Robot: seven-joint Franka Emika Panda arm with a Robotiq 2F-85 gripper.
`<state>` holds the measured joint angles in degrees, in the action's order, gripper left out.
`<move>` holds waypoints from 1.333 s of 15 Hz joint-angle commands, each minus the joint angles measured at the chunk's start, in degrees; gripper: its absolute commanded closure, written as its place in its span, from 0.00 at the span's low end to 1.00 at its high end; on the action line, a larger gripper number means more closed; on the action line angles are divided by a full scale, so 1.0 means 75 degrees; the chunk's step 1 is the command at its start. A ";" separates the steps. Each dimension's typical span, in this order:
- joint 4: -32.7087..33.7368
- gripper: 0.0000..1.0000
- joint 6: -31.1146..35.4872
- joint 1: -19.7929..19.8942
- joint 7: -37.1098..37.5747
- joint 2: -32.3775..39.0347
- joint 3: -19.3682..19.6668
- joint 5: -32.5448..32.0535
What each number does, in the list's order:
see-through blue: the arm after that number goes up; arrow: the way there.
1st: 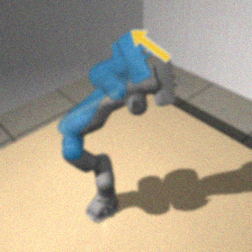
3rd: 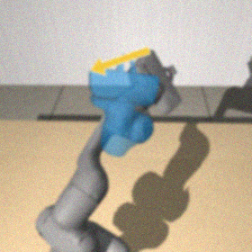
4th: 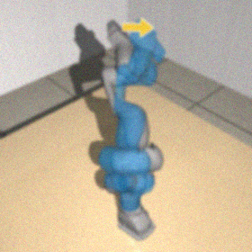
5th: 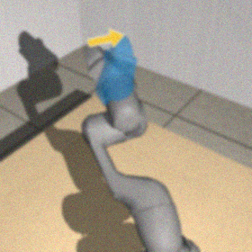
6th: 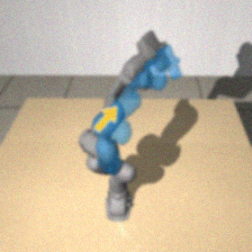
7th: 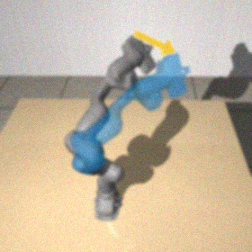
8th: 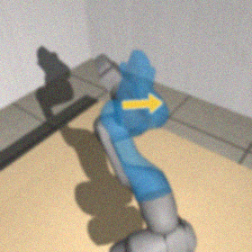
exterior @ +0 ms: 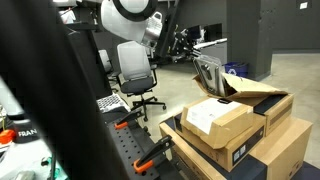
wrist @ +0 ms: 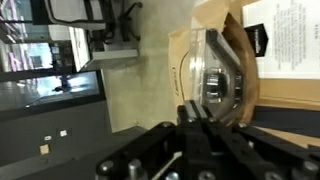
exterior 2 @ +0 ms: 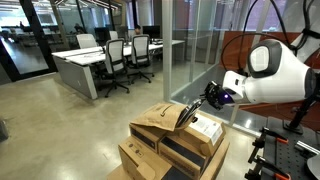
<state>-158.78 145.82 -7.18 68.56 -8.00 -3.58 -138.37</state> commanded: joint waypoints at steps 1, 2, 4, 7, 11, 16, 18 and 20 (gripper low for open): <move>-0.0063 1.00 -0.0017 -0.0156 0.0150 -0.0228 0.0154 -0.0171; -0.0062 1.00 -0.0010 -0.0161 0.0146 -0.0248 0.0163 -0.0177; -0.0060 1.00 0.0010 -0.0170 0.0126 -0.0295 0.0182 -0.0171; -0.0057 1.00 -0.0014 -0.0204 0.0115 -0.0334 0.0203 -0.0140; -0.0056 1.00 -0.0042 -0.0264 0.0109 -0.0373 0.0216 -0.0109; -0.0057 1.00 -0.0056 -0.0326 0.0109 -0.0377 0.0209 -0.0074; -0.0058 1.00 -0.0037 -0.0327 0.0122 -0.0412 0.0221 -0.0075; -0.0056 1.00 -0.0035 -0.0326 0.0129 -0.0452 0.0234 -0.0069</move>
<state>-158.78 145.90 -8.53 68.56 -9.68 -2.82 -138.39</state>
